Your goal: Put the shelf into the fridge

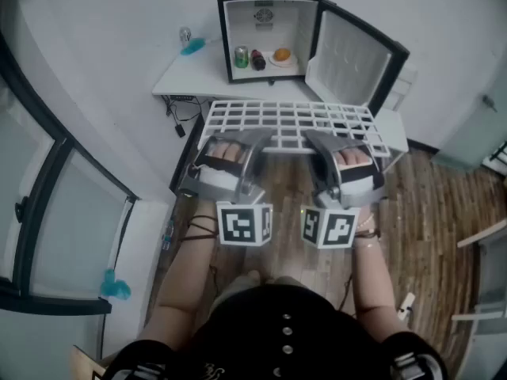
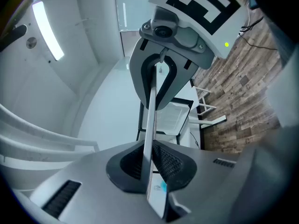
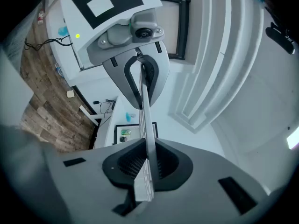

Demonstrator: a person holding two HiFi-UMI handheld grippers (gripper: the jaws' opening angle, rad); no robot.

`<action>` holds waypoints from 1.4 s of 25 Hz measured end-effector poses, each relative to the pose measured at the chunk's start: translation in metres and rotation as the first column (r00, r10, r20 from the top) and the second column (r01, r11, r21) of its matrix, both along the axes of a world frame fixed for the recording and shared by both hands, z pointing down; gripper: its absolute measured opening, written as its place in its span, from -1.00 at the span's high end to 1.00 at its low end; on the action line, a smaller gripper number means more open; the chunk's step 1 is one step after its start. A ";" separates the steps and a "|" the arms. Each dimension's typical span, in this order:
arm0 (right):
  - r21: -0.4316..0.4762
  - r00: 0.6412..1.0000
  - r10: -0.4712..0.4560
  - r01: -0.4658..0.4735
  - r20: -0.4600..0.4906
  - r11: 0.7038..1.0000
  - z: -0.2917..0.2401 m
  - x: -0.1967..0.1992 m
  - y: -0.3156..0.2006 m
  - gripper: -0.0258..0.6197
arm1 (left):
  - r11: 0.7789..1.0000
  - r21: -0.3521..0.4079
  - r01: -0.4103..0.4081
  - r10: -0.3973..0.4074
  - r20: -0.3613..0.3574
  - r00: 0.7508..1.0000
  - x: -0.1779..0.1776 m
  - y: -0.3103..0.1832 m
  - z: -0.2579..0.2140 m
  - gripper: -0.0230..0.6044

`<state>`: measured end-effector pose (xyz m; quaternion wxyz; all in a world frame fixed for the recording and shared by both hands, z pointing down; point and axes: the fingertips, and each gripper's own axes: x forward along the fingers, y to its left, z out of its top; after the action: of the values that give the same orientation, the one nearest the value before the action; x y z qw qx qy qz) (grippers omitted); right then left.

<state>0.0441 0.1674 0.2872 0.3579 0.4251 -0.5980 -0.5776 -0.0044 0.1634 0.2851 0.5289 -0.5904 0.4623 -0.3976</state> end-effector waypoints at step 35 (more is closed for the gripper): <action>0.003 0.997 -0.061 0.060 0.056 0.998 0.006 0.022 -0.019 0.69 | 0.998 -0.002 0.063 -0.063 0.014 0.998 0.020 -0.017 0.012 0.81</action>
<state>0.0659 0.1489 0.2930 0.3229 0.4232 -0.6200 -0.5764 0.0152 0.1466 0.2975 0.5185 -0.5734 0.4764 -0.4188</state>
